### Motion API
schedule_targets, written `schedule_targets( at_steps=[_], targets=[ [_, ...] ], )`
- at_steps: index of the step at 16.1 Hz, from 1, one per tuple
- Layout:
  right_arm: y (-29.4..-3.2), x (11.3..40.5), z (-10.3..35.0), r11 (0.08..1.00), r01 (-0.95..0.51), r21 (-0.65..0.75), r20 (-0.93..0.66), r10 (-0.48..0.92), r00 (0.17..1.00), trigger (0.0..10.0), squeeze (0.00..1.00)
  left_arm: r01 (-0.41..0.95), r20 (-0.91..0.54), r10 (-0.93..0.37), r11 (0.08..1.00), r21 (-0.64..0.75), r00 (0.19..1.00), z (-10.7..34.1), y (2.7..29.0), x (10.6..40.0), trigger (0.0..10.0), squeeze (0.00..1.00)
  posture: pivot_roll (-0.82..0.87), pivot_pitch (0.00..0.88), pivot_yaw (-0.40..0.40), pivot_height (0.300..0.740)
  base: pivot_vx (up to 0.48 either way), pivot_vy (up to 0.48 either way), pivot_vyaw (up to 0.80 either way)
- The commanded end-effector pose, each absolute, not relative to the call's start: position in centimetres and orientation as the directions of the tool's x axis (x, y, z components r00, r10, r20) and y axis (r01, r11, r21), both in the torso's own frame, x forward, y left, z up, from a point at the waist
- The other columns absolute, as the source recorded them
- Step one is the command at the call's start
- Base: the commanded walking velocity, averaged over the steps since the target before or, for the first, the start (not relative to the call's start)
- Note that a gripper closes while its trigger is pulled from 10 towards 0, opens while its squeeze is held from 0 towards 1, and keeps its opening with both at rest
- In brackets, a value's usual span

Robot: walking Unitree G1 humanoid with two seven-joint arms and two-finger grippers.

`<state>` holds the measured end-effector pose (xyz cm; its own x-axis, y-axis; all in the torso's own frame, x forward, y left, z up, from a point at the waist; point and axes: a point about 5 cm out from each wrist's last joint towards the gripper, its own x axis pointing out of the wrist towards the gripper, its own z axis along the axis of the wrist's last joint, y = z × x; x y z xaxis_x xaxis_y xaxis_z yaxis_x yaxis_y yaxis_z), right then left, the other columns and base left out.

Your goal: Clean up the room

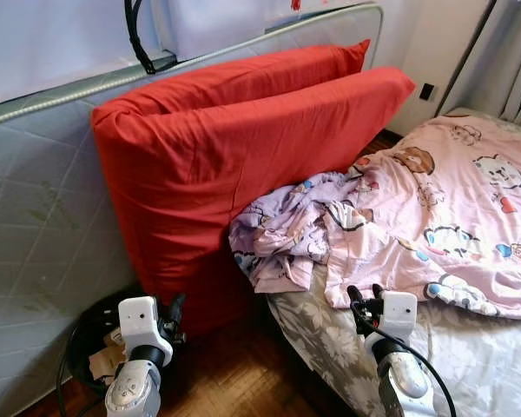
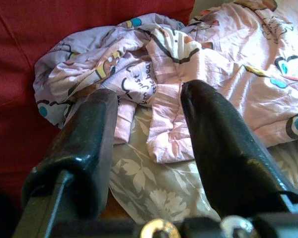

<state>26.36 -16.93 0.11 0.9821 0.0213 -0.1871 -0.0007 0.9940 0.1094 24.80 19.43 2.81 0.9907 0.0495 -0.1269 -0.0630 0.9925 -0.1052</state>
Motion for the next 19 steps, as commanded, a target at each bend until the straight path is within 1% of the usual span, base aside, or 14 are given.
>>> schedule_targets(
  at_steps=[1, 4, 6, 7, 19],
  targets=[
    [-16.49, 26.72, 0.26, 0.993, -0.012, 0.116, -0.192, 0.034, 0.981, 10.0, 0.0, -0.074, -0.114, 0.06, 0.99, -0.118, 0.992, 3.26, 19.5, 24.89, 10.0, 0.0, 0.01, 0.053, 0.001, 0.74, 0.0, 0.0, 0.0],
    [-16.23, 26.91, 0.4, 0.994, -0.03, 0.105, -0.19, 0.05, 0.98, 10.0, 0.0, -0.075, -0.109, 0.061, 0.99, -0.123, 0.992, 3.47, 19.5, 25.01, 10.0, 0.0, 0.02, 0.069, 0.0, 0.74, 0.0, 0.0, 0.0],
    [-16.13, 26.91, 0.44, 0.994, -0.036, 0.103, -0.187, 0.055, 0.981, 10.0, 0.0, -0.075, -0.106, 0.062, 0.989, -0.124, 0.992, 3.58, 19.55, 25.09, 10.0, 0.0, 0.02, 0.072, 0.0, 0.74, 0.0, 0.0, 0.45],
    [-16.1, 26.88, 0.46, 0.994, -0.036, 0.104, -0.184, 0.054, 0.981, 10.0, 0.0, -0.075, -0.104, 0.062, 0.989, -0.124, 0.993, 3.63, 19.58, 25.1, 10.0, 0.0, 0.02, 0.073, 0.0, 0.74, 0.251, 0.0, 0.61],
    [-16.07, 27.3, 0.63, 0.993, -0.028, 0.118, -0.189, 0.05, 0.981, 10.0, 0.0, -0.059, -0.094, 0.047, 0.989, -0.138, 0.994, 3.93, 19.08, 25.41, 10.0, 0.0, 0.02, 0.046, -0.001, 0.74, 0.283, 0.0, 0.0]
  ],
)
